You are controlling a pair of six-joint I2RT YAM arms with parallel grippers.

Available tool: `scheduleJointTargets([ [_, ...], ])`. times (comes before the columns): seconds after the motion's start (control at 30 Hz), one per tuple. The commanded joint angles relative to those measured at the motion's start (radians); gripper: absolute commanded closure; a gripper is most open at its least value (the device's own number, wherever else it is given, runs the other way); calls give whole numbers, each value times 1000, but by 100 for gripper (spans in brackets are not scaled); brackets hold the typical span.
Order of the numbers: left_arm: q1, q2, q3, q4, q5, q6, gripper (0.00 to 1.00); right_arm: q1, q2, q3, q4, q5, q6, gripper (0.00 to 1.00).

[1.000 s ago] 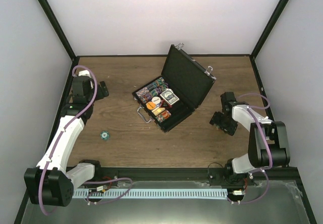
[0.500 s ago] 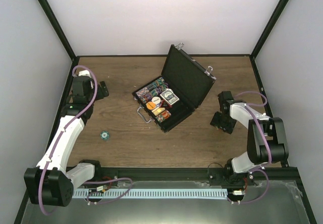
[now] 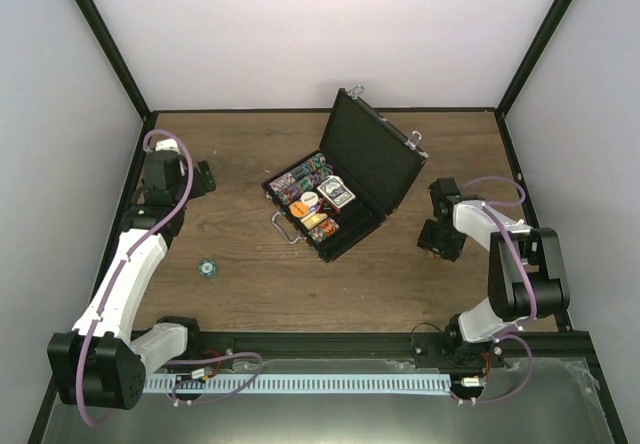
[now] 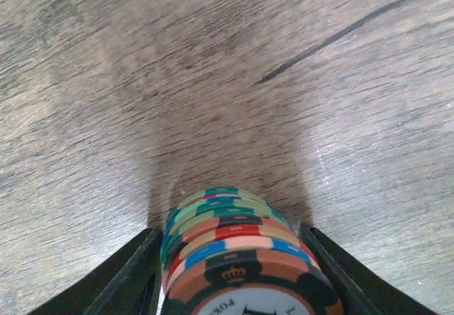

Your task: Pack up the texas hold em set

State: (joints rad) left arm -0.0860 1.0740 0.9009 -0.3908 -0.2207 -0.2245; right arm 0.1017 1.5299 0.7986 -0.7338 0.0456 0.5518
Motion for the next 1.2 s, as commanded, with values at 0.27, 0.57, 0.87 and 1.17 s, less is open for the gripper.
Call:
scheduleJointTargets([
  [0.27,-5,-16,-2,8,-9,8,0,51,84,-43,77,-122,-18,56],
  [0.57,-6,-18,-2,7,-8,8,0,69,90,-29,96,-168,-57,69],
  [0.87,-6,-19,-3,7,-8,7,0,98,64,16,62,-180,-86,73],
  [1.17,-7,-22,-2,7,-3,5,0,180,39,87,-18,-127,-81,73],
])
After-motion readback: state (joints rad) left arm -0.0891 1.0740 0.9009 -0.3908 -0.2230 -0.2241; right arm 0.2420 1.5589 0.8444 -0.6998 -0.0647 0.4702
